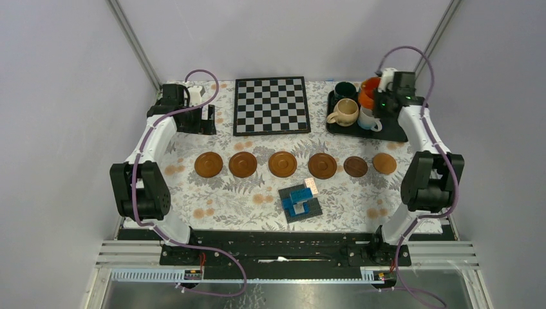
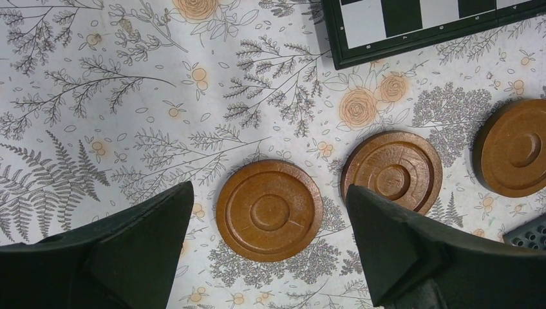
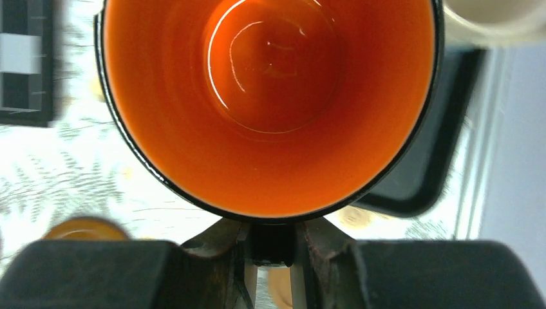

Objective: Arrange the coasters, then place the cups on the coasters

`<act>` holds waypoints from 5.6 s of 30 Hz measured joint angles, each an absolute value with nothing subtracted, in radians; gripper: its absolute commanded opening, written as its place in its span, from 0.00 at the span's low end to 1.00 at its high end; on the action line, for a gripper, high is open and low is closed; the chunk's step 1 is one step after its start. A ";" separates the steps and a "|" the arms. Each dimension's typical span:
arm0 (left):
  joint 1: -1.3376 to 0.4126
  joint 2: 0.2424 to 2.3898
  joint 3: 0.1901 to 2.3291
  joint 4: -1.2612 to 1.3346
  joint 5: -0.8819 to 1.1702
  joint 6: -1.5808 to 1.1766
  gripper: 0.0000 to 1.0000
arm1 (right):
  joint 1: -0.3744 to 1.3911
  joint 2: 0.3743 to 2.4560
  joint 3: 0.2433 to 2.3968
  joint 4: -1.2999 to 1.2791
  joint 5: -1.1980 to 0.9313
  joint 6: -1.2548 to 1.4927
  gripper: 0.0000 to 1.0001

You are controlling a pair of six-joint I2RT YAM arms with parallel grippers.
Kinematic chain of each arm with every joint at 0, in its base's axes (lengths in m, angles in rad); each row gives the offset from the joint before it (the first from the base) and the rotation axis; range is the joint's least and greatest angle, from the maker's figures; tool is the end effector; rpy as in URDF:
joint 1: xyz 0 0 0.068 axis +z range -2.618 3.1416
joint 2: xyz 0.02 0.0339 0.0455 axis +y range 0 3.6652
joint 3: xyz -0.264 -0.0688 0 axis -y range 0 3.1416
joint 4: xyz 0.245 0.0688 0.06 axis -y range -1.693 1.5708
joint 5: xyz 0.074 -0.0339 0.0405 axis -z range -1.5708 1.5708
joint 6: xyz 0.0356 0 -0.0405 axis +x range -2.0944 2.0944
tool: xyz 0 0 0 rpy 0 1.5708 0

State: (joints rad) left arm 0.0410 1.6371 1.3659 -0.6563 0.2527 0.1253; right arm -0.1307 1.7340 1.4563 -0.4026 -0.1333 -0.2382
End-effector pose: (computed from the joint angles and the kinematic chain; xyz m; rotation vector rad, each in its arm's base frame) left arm 0.3547 0.0056 0.2823 0.2086 2.4641 -0.2444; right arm 0.3971 -0.0474 0.2958 -0.1919 2.2362 -0.0491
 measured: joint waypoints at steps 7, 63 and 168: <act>0.097 1.600 1.351 -0.661 0.271 0.097 0.99 | 0.182 1.741 1.573 -0.467 -0.129 -0.231 0.00; 0.522 1.486 1.325 -0.670 0.323 -0.106 0.99 | 1.102 2.490 2.319 -0.545 0.179 0.125 0.00; 0.610 1.459 1.272 -0.633 0.422 -0.171 0.99 | 1.140 2.495 2.274 -0.492 0.134 0.146 0.77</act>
